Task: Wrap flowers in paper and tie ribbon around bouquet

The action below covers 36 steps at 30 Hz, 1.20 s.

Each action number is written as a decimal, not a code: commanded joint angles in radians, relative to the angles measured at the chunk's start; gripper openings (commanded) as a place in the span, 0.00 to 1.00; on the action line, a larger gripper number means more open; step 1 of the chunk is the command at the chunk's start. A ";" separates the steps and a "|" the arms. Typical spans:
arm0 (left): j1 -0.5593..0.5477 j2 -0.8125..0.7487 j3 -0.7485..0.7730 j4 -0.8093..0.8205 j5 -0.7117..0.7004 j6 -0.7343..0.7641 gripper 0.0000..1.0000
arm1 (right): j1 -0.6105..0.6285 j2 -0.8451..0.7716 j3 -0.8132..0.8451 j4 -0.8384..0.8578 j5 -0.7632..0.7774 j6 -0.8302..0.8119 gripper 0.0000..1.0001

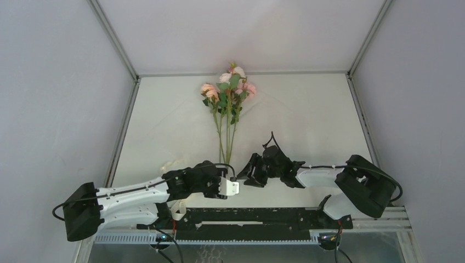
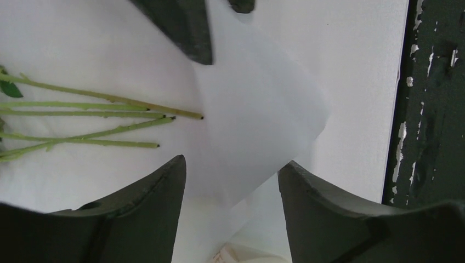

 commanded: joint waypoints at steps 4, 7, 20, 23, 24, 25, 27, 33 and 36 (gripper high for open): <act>-0.054 0.094 0.008 0.089 -0.079 0.037 0.64 | -0.036 -0.066 0.004 -0.053 0.004 -0.052 0.62; -0.057 0.097 0.017 0.110 -0.085 0.017 0.48 | -0.053 -0.087 0.004 -0.087 -0.017 -0.077 0.62; -0.057 0.092 0.084 -0.006 0.003 -0.020 0.01 | -0.199 -0.354 0.305 -0.806 0.058 -0.534 0.63; -0.058 0.126 0.124 -0.036 0.001 -0.027 0.03 | -0.199 -0.220 0.414 -0.823 0.045 -0.624 0.63; -0.057 0.133 0.133 -0.039 -0.002 -0.026 0.02 | -0.200 -0.165 0.436 -0.798 0.033 -0.646 0.63; -0.058 0.138 0.141 -0.046 -0.003 -0.027 0.02 | -0.201 -0.106 0.457 -0.768 0.013 -0.657 0.62; -0.058 0.143 0.156 -0.059 0.002 -0.032 0.02 | -0.204 0.025 0.508 -0.728 -0.059 -0.694 0.58; -0.057 0.131 0.182 -0.110 0.043 -0.037 0.02 | -0.183 0.281 0.554 -0.703 -0.131 -0.747 0.37; -0.048 0.147 0.208 -0.142 0.066 -0.033 0.00 | -0.206 0.328 0.518 -0.701 -0.156 -0.756 0.30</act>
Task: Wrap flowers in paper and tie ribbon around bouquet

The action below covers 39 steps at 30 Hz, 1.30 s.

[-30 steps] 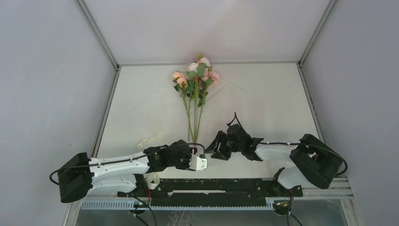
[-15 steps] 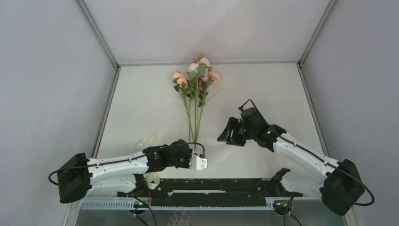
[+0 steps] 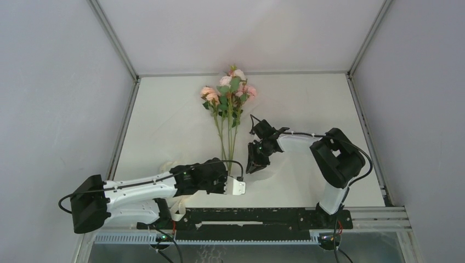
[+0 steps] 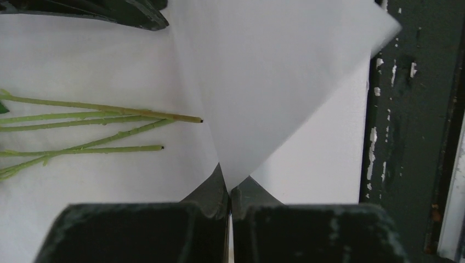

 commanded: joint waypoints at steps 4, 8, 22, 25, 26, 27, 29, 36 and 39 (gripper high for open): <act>0.098 0.077 0.154 -0.096 0.151 -0.046 0.00 | -0.055 0.007 -0.076 0.009 -0.108 -0.083 0.27; 0.211 0.180 0.242 -0.138 0.221 -0.061 0.00 | -0.096 -0.071 -0.083 -0.042 -0.158 -0.146 0.30; 0.441 0.430 0.483 -0.326 0.460 -0.035 0.00 | -0.290 -0.348 -0.074 -0.070 -0.380 -0.313 0.67; 0.448 0.447 0.483 -0.324 0.476 -0.030 0.00 | -0.260 -0.368 -0.100 0.018 -0.360 -0.301 0.75; 0.449 0.450 0.484 -0.324 0.478 -0.030 0.00 | -0.246 -0.366 -0.107 0.036 -0.342 -0.297 0.77; 0.451 0.453 0.483 -0.324 0.479 -0.032 0.00 | -0.235 -0.356 -0.111 0.050 -0.327 -0.300 0.79; 0.457 0.458 0.481 -0.322 0.479 -0.034 0.00 | -0.215 -0.329 -0.118 0.068 -0.275 -0.307 0.80; 0.480 0.478 0.476 -0.305 0.471 -0.056 0.00 | -0.174 -0.209 -0.141 0.145 -0.269 -0.307 0.81; 0.485 0.492 0.478 -0.302 0.463 -0.069 0.00 | -0.151 -0.206 -0.153 0.168 -0.280 -0.316 0.81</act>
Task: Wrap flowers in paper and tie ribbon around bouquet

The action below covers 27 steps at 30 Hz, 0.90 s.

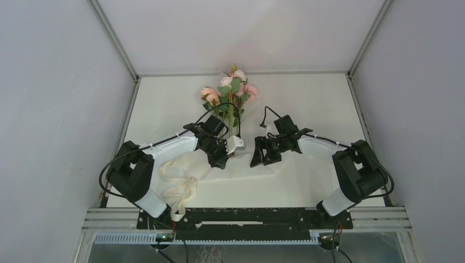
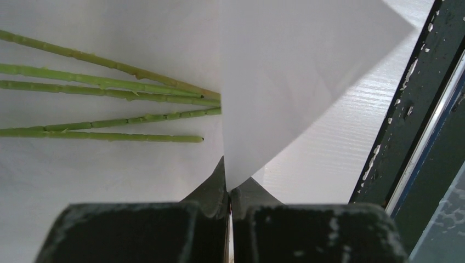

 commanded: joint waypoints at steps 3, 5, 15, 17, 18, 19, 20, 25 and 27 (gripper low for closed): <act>0.015 0.031 0.047 0.015 0.003 -0.039 0.00 | 0.031 -0.008 -0.030 0.102 -0.006 -0.021 0.79; 0.017 0.044 0.051 0.018 -0.023 -0.048 0.00 | 0.027 0.006 -0.042 0.116 0.007 -0.008 0.68; 0.043 0.077 0.126 -0.036 -0.214 -0.164 0.29 | 0.001 0.077 -0.062 0.248 0.033 0.106 0.04; 0.042 0.069 0.137 -0.065 -0.265 -0.181 0.35 | -0.004 0.077 -0.061 0.253 0.041 0.110 0.03; 0.043 0.061 0.140 -0.080 -0.290 -0.182 0.38 | -0.009 0.081 -0.062 0.255 0.043 0.117 0.02; 0.043 0.047 0.144 -0.091 -0.316 -0.183 0.40 | -0.013 0.084 -0.061 0.261 0.041 0.125 0.01; 0.043 0.031 0.149 -0.104 -0.338 -0.186 0.42 | -0.019 0.089 -0.062 0.269 0.038 0.135 0.00; 0.016 -0.075 0.196 -0.176 -0.318 -0.198 0.44 | -0.015 0.126 -0.030 0.281 0.033 0.159 0.00; -0.042 -0.110 0.172 -0.179 -0.276 -0.191 0.41 | -0.008 0.139 -0.008 0.264 0.052 0.160 0.00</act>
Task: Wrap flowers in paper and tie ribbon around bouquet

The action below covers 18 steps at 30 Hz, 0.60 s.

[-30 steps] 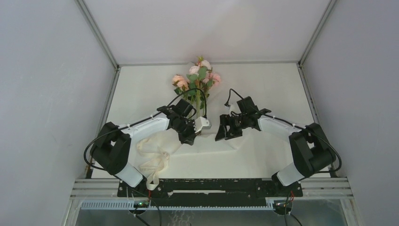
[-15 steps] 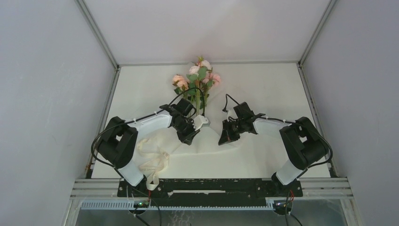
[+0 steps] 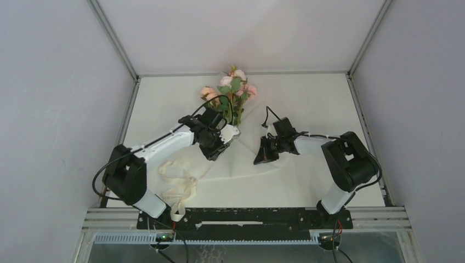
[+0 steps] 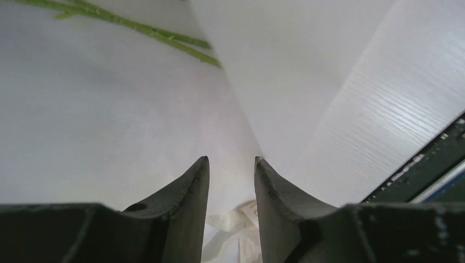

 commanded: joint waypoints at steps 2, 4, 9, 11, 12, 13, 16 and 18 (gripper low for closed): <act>-0.143 -0.119 0.033 -0.049 0.047 0.005 0.37 | 0.006 0.031 0.063 0.018 0.035 0.031 0.00; -0.181 -0.089 0.025 -0.030 0.076 -0.006 0.35 | 0.004 0.035 0.064 0.009 0.048 0.047 0.00; -0.184 0.030 0.014 0.175 0.086 -0.154 0.33 | 0.003 0.039 0.064 -0.003 0.076 0.091 0.03; -0.177 0.079 0.010 0.257 0.042 -0.219 0.33 | 0.003 0.024 0.064 -0.018 0.103 0.112 0.08; -0.170 0.104 0.015 0.277 0.020 -0.256 0.32 | 0.003 0.009 0.064 -0.034 0.125 0.121 0.10; -0.161 0.129 0.020 0.288 0.000 -0.286 0.31 | 0.003 -0.009 0.064 -0.053 0.149 0.133 0.12; -0.132 0.187 0.021 0.297 0.002 -0.352 0.30 | 0.006 -0.087 0.064 -0.122 0.249 0.169 0.19; -0.127 0.210 0.011 0.288 0.015 -0.360 0.29 | 0.010 -0.147 0.064 -0.182 0.325 0.202 0.28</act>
